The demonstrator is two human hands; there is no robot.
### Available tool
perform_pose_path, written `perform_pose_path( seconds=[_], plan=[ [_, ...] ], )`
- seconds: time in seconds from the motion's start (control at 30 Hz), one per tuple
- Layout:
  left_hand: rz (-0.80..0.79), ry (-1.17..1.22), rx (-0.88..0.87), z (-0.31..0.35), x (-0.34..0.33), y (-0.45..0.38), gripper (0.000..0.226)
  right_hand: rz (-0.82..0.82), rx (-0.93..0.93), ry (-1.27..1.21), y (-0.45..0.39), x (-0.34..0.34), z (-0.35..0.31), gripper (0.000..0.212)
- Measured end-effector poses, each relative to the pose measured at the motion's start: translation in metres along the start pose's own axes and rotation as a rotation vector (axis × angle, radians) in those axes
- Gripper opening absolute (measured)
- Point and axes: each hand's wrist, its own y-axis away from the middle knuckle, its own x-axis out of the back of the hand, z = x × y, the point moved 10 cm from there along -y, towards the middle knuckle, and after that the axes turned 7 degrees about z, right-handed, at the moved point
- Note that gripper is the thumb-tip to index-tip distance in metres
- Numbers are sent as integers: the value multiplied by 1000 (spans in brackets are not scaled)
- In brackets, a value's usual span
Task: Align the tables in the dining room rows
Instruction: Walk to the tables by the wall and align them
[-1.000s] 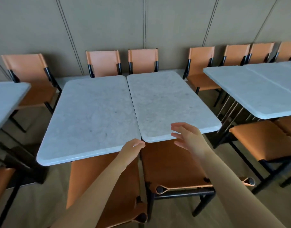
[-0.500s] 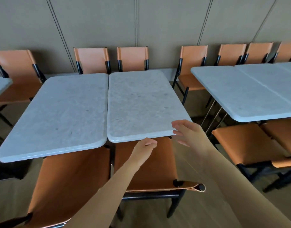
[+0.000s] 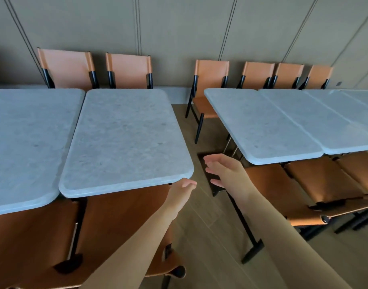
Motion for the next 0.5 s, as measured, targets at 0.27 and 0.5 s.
perform_pose_path(
  seconds=[0.27, 0.5],
  plan=[
    [157, 58, 45, 7, 10, -26, 21, -165, 12, 38, -75, -25, 6, 22],
    [459, 19, 169, -48, 107, -11, 23, -429, 64, 75, -81, -146, 11, 19]
  ],
)
